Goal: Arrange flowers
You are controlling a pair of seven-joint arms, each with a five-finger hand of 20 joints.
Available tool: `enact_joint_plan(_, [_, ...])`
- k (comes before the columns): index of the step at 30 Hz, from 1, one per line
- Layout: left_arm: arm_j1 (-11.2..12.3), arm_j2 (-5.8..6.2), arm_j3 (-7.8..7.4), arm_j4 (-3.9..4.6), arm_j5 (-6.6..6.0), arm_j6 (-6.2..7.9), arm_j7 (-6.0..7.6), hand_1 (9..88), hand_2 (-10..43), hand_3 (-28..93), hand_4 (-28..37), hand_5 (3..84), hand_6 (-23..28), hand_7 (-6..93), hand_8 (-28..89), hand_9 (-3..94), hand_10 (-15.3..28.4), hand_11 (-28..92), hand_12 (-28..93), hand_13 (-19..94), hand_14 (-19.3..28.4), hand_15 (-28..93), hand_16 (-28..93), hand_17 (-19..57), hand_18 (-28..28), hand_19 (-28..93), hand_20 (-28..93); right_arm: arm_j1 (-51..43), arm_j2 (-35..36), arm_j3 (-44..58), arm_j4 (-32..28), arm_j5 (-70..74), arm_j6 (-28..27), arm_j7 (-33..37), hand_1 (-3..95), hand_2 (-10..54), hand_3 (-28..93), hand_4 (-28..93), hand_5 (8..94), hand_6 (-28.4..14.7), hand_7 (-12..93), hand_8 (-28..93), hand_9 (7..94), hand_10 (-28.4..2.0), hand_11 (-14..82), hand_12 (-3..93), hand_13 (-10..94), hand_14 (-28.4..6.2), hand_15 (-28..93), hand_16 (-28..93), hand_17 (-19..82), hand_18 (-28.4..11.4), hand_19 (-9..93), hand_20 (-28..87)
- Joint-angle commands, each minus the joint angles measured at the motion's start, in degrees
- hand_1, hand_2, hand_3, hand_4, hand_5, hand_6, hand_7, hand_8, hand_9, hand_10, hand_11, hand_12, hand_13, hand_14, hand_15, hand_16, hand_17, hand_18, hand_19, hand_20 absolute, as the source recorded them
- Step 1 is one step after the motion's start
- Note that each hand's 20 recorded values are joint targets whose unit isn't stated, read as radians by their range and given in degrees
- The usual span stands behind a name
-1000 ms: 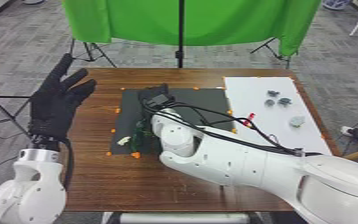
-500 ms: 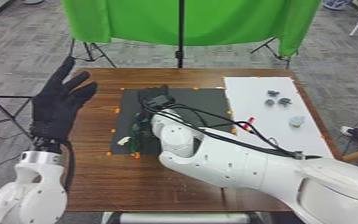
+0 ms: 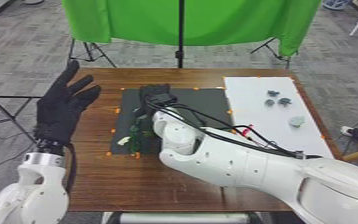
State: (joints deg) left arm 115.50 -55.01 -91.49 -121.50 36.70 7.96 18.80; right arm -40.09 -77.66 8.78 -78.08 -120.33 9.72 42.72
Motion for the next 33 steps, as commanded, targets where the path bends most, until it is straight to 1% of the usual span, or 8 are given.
enact_joint_plan(1, [-0.17,0.48,0.54,0.35,-0.56,0.57,-0.03,23.2,6.9,77,-28.3,30.9,3.6,12.5,-11,28.8,17.6,20,10,23,28.0,48,-8,-8.7,28.4,52,22,1.09,-0.86,-0.11,-0.13,0.36,2.90,-1.03,59.4,-9.5,31,-28,69.4,4.0,16,-14,75.3,-10.3,38.5,17.5,62,-7.8,77,17,19,-23.3,81,51])
enact_joint_plan(8, [-0.64,0.59,0.78,0.54,-0.57,0.37,0.32,23.2,6.5,77,-28.3,30.9,3.6,12.4,-11,28.8,17.6,20,10,23,28.0,48,-8,-8.7,28.4,52,22,3.93,-0.74,-5.38,0.99,2.22,13.57,-3.75,80.3,-9.5,6,-18,79.6,3.3,30,1,80.0,-7.0,30.4,29.1,63,-4.7,75,20,18,-18.3,78,53])
enact_joint_plan(15, [0.29,0.95,0.75,0.31,-1.10,0.85,0.93,23.3,6.4,77,-28.3,30.9,3.6,12.4,-11,28.7,17.6,20,10,23,28.1,48,-8,-8.7,28.4,52,22,3.16,-0.20,-4.88,0.26,2.19,13.88,-5.21,77.3,-9.5,16,-23,85.4,5.4,16,2,84.3,-6.6,25.9,29.5,66,-4.0,72,22,19,-18.3,78,56])
enact_joint_plan(22, [4.22,-0.98,-1.86,-0.64,-1.33,1.78,0.73,23.3,6.4,77,-28.3,30.8,3.6,12.5,-11,28.7,17.5,20,10,23,28.1,48,-8,-8.7,28.4,52,21,0.71,2.86,0.65,-4.48,5.51,14.42,-6.44,71.0,-9.5,26,-28,82.9,5.4,15,0,83.5,-7.5,26.4,26.4,66,-5.4,72,21,20,-21.1,80,55])
enact_joint_plan(24, [5.78,-1.33,-2.51,-0.68,-2.12,1.67,1.81,23.3,6.4,77,-28.3,30.8,3.6,12.5,-11,28.7,17.5,20,10,23,28.1,48,-8,-8.8,28.4,52,21,-0.64,6.53,3.57,-9.52,5.99,13.84,-6.16,66.8,-9.5,30,-28,80.9,4.5,15,-1,81.4,-8.4,30.6,21.9,65,-6.1,73,20,20,-22.5,81,54])
enact_joint_plan(29, [12.24,0.85,-3.60,-1.49,-6.20,3.86,7.23,21.9,6.8,77,-28.3,30.9,3.6,12.6,-11,28.7,17.5,20,10,23,28.2,48,-8,-8.8,28.4,52,21,-7.98,16.50,14.97,-21.75,7.38,8.00,-4.33,43.6,-9.5,62,-28,70.7,3.6,17,-12,74.0,-10.8,33.3,17.0,60,-8.5,74,17,17,-23.7,79,54])
enact_joint_plan(32, [14.52,0.80,-4.35,-1.87,-7.07,4.82,7.81,18.6,8.7,75,-28.3,30.9,3.5,12.6,-11,28.9,17.5,20,10,23,28.2,48,-8,-8.7,28.4,52,21,-13.88,22.76,22.81,-26.98,7.19,4.74,-1.38,38.6,-9.5,68,-28,66.5,2.4,16,-14,70.6,-11.3,32.5,16.3,57,-9.8,74,16,15,-24.0,77,53])
enact_joint_plan(33, [15.53,1.67,-4.24,-2.09,-8.02,5.14,9.55,17.8,9.0,75,-28.3,30.9,3.5,12.5,-11,28.9,17.5,20,10,23,28.2,48,-8,-8.7,28.4,52,21,-14.74,25.19,23.96,-28.17,7.91,5.51,-0.34,37.6,-9.5,69,-28,65.1,2.0,16,-14,69.0,-11.4,31.9,16.0,56,-10.5,74,16,15,-24.1,77,53])
